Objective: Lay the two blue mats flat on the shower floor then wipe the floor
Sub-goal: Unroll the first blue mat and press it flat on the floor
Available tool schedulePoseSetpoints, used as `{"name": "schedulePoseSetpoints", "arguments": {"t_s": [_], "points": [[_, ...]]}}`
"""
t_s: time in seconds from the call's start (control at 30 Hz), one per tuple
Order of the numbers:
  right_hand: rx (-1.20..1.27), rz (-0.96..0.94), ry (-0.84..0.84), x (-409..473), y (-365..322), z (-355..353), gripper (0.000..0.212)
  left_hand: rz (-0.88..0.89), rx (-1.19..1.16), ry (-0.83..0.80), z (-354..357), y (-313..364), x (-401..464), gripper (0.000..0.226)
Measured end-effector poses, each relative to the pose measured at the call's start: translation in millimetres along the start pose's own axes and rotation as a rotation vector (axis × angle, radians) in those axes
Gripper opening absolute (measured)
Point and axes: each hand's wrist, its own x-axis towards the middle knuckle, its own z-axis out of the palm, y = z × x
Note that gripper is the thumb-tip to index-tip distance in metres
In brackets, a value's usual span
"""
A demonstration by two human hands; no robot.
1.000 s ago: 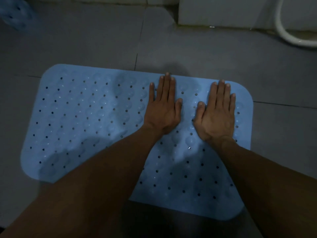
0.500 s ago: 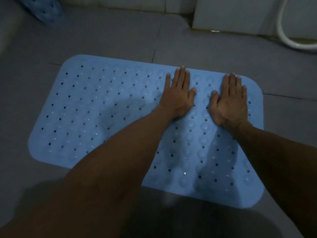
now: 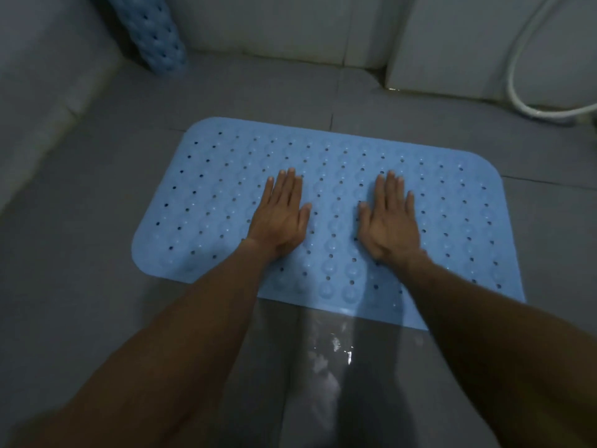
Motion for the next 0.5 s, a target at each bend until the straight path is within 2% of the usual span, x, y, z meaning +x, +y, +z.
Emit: {"name": "schedulePoseSetpoints", "arguments": {"t_s": [0.17, 0.3, 0.5], "points": [[0.029, -0.045, -0.035, -26, -61, 28, 0.070, 0.010, -0.021, -0.004, 0, -14, -23, 0.064], [0.023, -0.008, -0.040, -30, -65, 39, 0.070, -0.055, -0.091, -0.099, 5, -11, -19, 0.068], [0.071, 0.004, 0.012, -28, -64, 44, 0.068, -0.091, -0.110, -0.090, 24, -9, -15, 0.065]]}}
